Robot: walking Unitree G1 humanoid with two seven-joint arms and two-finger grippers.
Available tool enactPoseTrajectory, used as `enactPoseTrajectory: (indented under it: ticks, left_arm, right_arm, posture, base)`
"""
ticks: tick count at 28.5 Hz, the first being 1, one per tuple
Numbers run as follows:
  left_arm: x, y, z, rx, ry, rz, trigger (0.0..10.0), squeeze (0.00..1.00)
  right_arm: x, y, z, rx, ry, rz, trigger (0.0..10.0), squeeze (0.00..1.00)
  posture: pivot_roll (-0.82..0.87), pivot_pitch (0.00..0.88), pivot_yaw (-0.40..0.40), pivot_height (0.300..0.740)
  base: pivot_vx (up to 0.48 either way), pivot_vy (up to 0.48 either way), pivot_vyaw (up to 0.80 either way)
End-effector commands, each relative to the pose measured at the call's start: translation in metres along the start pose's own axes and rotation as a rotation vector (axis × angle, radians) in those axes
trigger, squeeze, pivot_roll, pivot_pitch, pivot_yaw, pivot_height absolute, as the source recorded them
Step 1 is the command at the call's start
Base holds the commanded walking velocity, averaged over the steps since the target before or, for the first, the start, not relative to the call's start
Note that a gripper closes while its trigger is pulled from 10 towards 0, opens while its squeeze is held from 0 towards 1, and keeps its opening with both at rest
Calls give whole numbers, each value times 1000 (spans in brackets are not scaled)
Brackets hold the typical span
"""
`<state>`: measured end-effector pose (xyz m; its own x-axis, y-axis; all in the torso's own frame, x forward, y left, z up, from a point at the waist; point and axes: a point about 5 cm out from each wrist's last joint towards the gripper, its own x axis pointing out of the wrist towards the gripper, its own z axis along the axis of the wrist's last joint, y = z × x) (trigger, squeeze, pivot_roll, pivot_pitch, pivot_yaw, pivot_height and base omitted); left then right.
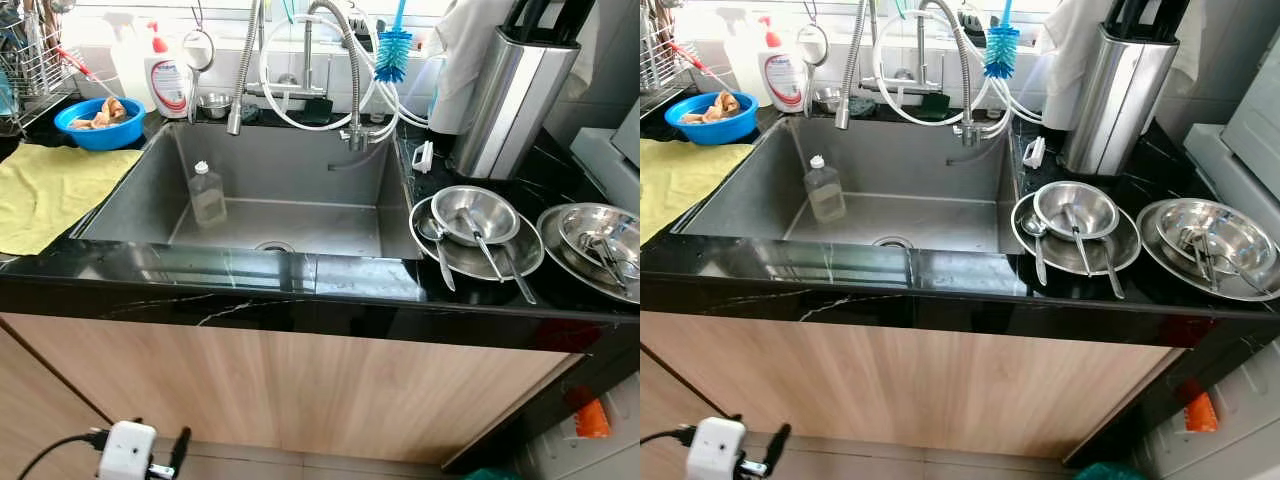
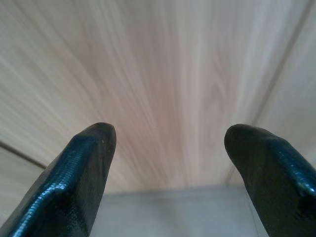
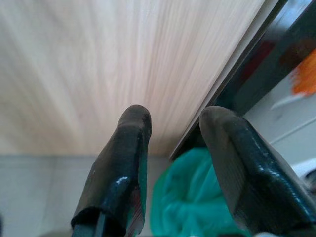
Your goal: Kitchen organization
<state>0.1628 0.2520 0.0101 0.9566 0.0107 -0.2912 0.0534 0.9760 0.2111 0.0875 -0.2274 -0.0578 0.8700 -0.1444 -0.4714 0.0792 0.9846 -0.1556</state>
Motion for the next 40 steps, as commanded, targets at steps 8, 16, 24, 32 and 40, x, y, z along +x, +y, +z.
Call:
enactPoseTrajectory:
  ticks: [8,16,24,32,40]
  left_arm:
    - [14,17,42,-47,-151,131,10000,0]
    - [20,33,77,135,-252,12,10000,0]
    - [33,52,108,255,-320,-29,10000,0]
    - [38,34,167,283,-535,-61,10000,0]
    - [38,31,209,330,-656,-54,10000,0]
  right_arm:
    - [13,-13,75,-65,-287,-88,10000,0]
    - [14,-7,132,-81,-428,-84,10000,0]
    - [17,-4,151,-78,-438,-67,10000,0]
    - [17,2,183,-77,-510,-63,10000,0]
    - [21,14,192,-67,-523,-33,10000,0]
  posture:
    - [57,0,-42,740]
    - [64,0,-52,740]
    - [89,0,-64,740]
    - [62,0,-63,740]
    - [87,0,-60,740]
  base:
    - [0,0,0]
    - [0,0,0]
    - [0,0,0]
    - [0,0,0]
    - [0,0,0]
